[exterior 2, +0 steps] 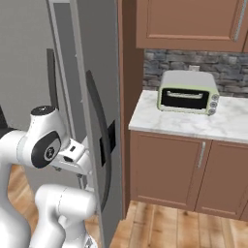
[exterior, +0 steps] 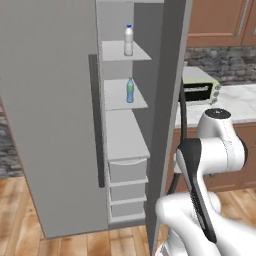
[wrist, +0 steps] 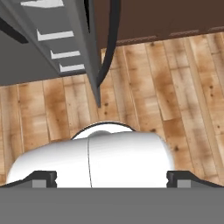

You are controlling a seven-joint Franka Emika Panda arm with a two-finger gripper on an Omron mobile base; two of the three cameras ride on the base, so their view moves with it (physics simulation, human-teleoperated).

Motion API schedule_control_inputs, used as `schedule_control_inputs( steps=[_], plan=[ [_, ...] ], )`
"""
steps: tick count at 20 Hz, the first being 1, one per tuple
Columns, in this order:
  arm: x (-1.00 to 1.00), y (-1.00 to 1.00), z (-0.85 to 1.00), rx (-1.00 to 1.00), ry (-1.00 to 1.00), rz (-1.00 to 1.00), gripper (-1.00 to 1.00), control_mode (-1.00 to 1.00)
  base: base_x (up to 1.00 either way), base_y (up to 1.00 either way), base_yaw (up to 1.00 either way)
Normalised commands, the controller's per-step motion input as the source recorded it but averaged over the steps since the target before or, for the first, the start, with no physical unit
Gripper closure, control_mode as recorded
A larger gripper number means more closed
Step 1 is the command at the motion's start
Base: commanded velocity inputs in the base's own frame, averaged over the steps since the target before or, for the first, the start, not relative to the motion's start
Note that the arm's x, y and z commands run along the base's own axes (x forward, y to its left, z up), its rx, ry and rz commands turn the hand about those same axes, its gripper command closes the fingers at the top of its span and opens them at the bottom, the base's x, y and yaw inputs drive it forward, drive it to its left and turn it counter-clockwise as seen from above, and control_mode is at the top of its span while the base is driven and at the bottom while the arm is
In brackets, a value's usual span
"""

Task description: Take the bottled waters from the counter and place them in the freezer to freeze. Close the freezer door after placing the bottles.

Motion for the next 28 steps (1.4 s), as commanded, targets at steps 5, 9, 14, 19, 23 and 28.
schedule_control_inputs(
  steps=[5,9,14,19,23,28],
  plan=[
    [0.00,0.00,0.00,0.00,0.00,0.00,-1.00,1.00,0.14,-0.19,0.00],
    [0.00,0.00,0.00,0.00,0.00,0.00,-1.00,1.00,0.18,0.00,0.00],
    [0.00,0.00,0.00,0.00,0.00,0.00,-1.00,1.00,0.17,0.10,-0.01],
    [0.00,0.00,0.00,0.00,0.00,0.00,-1.00,1.00,0.25,0.14,0.00],
    [0.00,0.00,0.00,0.00,0.00,0.00,-1.00,1.00,0.22,0.22,-0.01],
    [0.00,0.00,0.00,0.00,0.00,0.00,-1.00,1.00,0.15,0.26,-0.02]
  ],
)
